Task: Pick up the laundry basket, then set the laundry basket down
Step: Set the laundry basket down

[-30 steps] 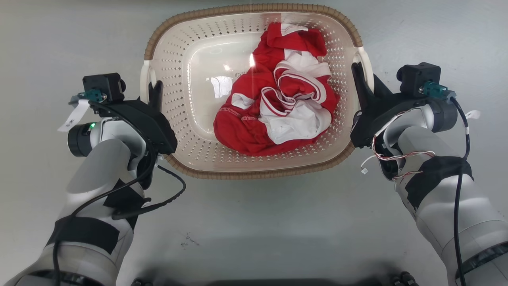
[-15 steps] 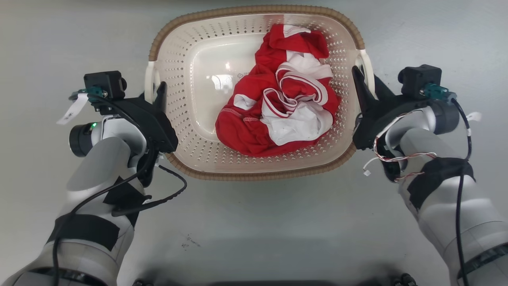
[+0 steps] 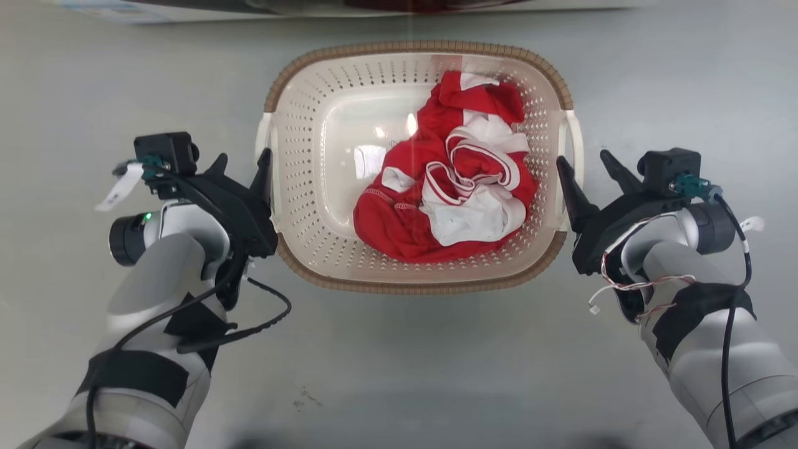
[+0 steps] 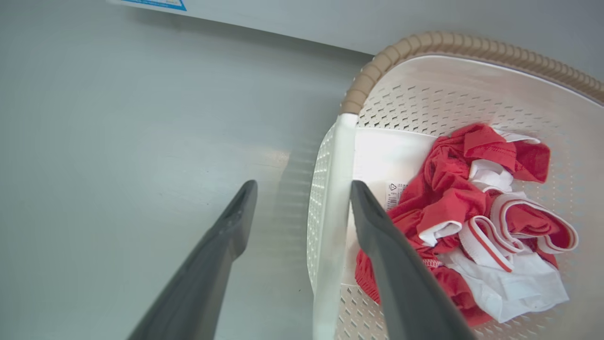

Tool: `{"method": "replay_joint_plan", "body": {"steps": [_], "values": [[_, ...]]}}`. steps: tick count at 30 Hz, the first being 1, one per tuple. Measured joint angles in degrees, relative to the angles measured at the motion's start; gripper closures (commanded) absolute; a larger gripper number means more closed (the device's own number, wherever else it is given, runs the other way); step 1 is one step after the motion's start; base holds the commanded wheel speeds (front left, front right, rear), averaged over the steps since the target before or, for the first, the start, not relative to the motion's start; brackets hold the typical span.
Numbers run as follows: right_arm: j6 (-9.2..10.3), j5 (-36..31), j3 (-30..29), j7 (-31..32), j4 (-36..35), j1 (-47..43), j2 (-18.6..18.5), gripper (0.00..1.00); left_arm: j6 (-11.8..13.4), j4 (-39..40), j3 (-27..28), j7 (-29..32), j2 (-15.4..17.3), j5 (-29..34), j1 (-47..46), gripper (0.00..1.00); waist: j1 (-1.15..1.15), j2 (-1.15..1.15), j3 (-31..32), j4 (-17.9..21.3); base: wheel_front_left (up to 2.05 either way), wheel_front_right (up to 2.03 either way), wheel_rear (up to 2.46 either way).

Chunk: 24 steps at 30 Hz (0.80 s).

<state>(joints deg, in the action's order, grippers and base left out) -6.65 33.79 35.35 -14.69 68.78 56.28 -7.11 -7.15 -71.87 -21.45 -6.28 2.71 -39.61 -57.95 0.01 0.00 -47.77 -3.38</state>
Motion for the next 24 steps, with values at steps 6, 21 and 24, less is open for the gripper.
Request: {"method": "replay_joint_plan", "body": {"steps": [6, 21, 24], "values": [[-0.40, 0.31, -0.35, 0.00, -0.33, -2.65, 0.05, 0.00, 0.00, -0.19, -1.32, -2.50, 0.12, 0.54, 2.48, 0.00, 0.00, 0.00, 3.60, -0.09, 0.00, 0.00, 0.00], [-0.41, 2.14, -4.32, 0.00, -5.02, -10.43, -0.29, 0.00, 0.00, 0.65, -3.11, -7.57, 0.78, 1.98, 9.37, 0.00, -0.01, 0.00, 15.48, -0.18, 0.00, 0.00, 0.00], [-0.29, 2.14, -5.27, 0.00, -6.90, -12.24, -0.37, 0.00, 0.00, 1.74, -3.25, -8.00, 0.98, 2.48, 10.79, 0.00, -0.01, -0.01, 18.02, -0.17, 0.00, 0.00, 0.00]]}}
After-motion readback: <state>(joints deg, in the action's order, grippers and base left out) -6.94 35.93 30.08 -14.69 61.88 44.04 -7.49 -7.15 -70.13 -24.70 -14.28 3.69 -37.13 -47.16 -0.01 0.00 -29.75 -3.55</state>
